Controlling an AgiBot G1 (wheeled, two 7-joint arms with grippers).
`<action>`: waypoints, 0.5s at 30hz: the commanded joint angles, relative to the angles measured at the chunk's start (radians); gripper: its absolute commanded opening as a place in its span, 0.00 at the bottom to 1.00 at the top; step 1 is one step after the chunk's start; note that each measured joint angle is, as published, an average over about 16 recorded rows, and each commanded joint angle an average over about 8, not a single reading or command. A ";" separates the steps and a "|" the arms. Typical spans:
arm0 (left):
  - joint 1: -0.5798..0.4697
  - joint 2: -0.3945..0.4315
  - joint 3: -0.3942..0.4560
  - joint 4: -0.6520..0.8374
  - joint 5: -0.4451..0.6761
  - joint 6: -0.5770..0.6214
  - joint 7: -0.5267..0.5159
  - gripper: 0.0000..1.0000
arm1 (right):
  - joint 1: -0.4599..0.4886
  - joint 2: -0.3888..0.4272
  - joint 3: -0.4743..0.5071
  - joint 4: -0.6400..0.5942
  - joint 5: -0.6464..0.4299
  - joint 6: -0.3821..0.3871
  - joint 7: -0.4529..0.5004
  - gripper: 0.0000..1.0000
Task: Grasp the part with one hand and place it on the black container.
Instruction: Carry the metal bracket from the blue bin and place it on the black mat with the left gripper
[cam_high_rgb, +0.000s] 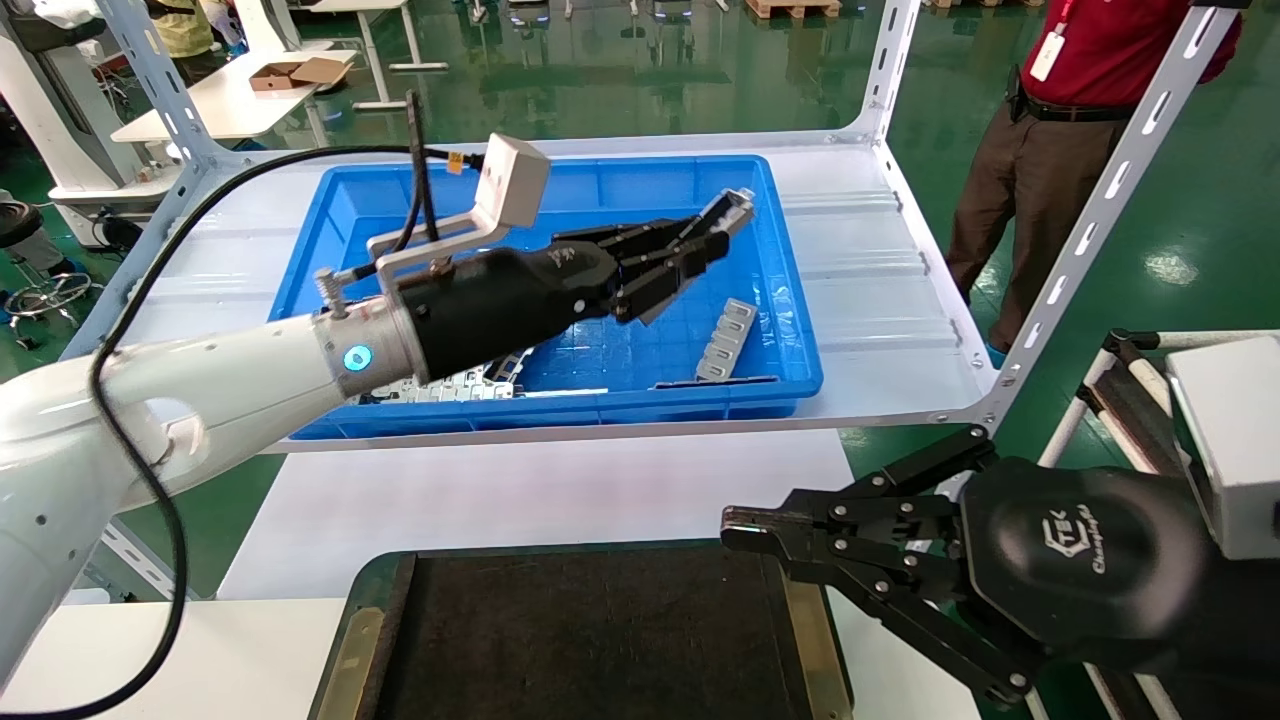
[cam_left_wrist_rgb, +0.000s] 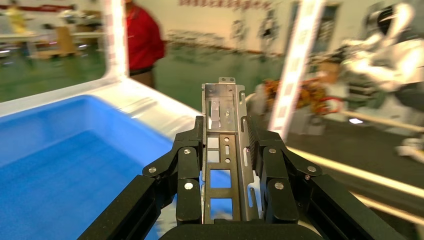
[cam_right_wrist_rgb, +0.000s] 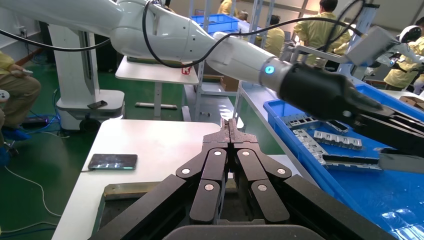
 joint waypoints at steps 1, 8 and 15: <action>0.011 -0.013 -0.008 0.000 -0.017 0.077 0.010 0.00 | 0.000 0.000 0.000 0.000 0.000 0.000 0.000 0.00; 0.087 -0.069 -0.018 -0.067 -0.050 0.200 -0.005 0.00 | 0.000 0.000 -0.001 0.000 0.000 0.000 0.000 0.00; 0.184 -0.139 -0.015 -0.226 -0.062 0.234 -0.037 0.00 | 0.000 0.000 -0.001 0.000 0.001 0.000 0.000 0.00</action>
